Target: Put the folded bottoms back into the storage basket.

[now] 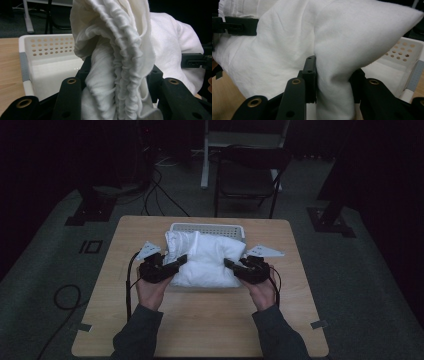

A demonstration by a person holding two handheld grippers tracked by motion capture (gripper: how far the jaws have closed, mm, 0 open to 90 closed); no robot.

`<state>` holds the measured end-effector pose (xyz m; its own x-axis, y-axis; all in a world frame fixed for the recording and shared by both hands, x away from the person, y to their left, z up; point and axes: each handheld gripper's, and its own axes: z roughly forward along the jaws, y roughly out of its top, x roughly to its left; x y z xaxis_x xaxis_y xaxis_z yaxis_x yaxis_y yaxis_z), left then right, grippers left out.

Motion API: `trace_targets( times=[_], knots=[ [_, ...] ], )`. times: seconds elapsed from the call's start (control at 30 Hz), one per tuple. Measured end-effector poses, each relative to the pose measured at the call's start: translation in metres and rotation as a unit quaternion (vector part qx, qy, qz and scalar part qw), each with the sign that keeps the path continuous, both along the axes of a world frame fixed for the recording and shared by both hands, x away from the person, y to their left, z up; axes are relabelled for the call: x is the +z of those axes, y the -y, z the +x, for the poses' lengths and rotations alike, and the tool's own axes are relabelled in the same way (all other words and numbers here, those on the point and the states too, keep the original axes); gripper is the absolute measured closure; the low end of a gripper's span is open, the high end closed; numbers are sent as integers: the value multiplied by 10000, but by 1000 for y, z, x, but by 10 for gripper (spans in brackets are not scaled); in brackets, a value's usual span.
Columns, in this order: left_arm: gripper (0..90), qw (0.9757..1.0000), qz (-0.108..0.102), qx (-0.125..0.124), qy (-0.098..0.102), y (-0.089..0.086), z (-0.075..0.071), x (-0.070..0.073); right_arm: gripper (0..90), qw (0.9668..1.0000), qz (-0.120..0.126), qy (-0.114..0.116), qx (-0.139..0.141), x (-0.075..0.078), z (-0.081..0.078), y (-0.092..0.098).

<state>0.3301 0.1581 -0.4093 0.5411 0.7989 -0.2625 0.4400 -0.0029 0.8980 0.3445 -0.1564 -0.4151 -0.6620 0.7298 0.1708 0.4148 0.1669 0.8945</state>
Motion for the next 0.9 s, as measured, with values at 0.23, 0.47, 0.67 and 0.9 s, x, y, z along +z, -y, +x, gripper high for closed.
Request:
trace_targets(
  times=[0.23,0.47,0.67,0.9],
  knots=[
    [549,10000,83,39,35,-1,6,4,679,10000,-35,38,-39,3,6,-4],
    [549,9999,104,76,50,-1,10,4,680,10000,-67,27,-67,4,12,-6],
    [549,9998,122,102,78,0,16,5,680,9999,-77,32,-99,5,18,-7],
    [550,9998,148,111,110,2,23,6,680,9999,-65,46,-137,7,24,-6]
  ],
)
